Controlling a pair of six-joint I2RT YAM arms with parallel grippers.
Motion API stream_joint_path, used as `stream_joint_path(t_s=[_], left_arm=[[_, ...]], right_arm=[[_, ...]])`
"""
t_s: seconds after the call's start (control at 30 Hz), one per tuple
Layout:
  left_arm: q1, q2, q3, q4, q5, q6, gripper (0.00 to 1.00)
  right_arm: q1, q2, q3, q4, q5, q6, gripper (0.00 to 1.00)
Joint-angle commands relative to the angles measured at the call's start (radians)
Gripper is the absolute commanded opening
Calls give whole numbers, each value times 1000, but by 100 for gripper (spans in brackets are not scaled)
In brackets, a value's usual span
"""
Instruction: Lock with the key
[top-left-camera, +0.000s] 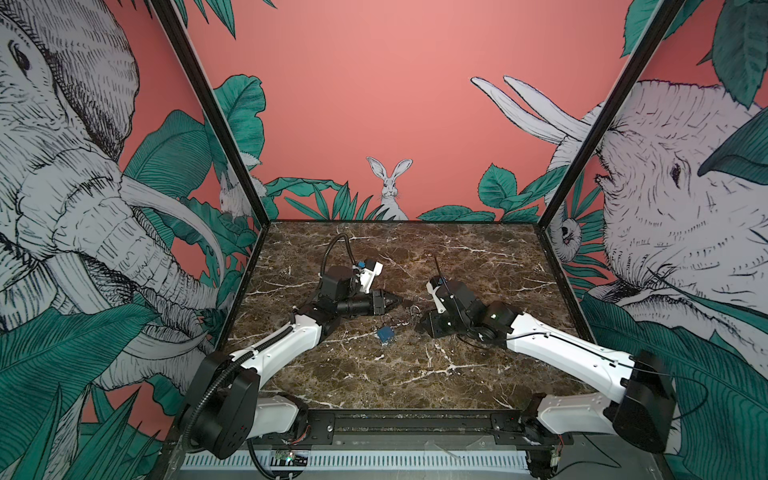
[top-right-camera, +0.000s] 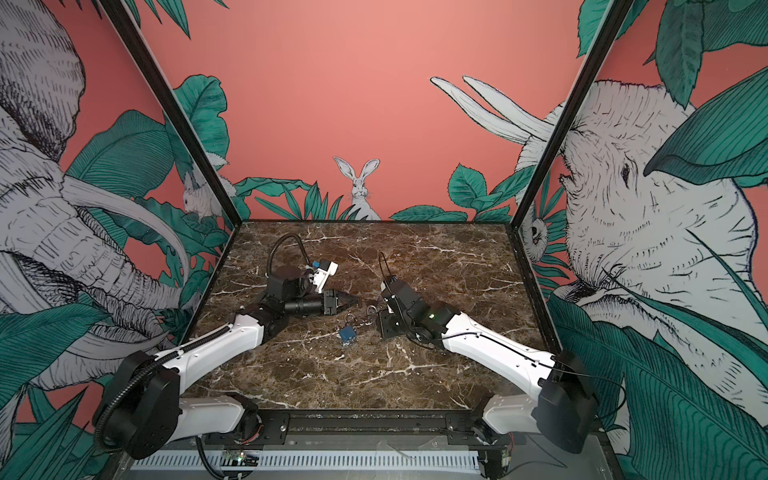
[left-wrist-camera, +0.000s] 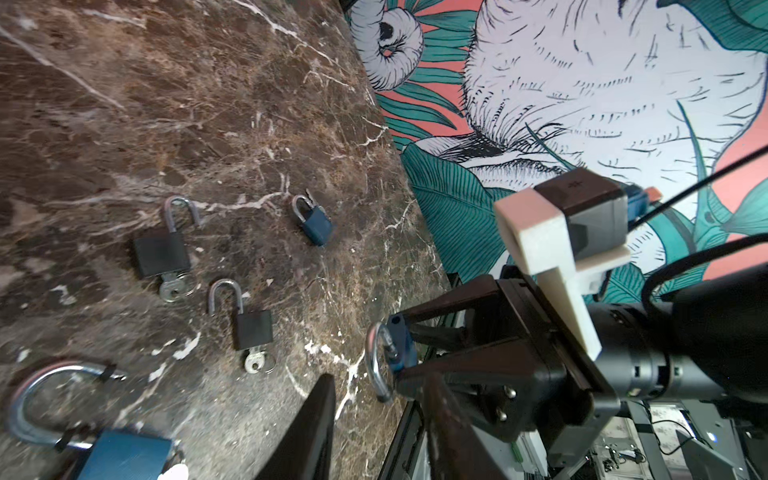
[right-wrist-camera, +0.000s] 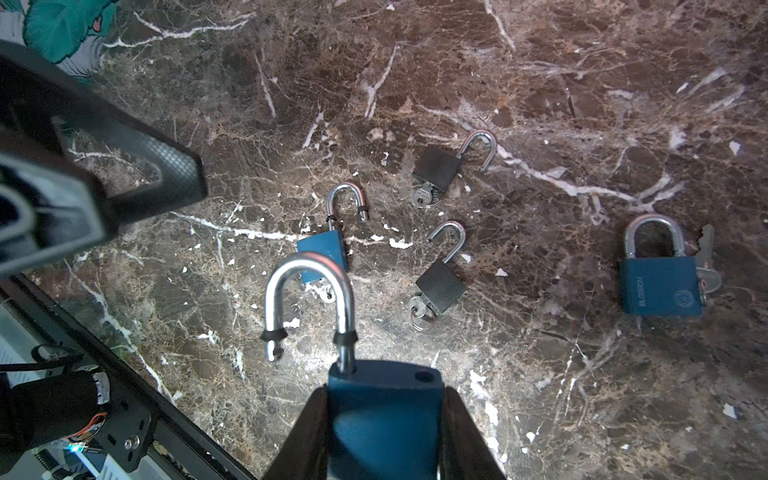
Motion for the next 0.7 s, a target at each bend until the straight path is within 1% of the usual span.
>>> stream_joint_path(t_s=[0.0, 0.37, 0.67], left_arm=[[-9, 20, 34, 83, 28, -23, 39], [-66, 75, 52, 115, 32, -38, 39], [-83, 110, 54, 150, 46, -51, 38]], right_arm=[[-9, -33, -11, 21, -27, -3, 17], [-29, -62, -13, 31, -43, 1, 17], [-41, -77, -20, 41, -44, 7, 18]])
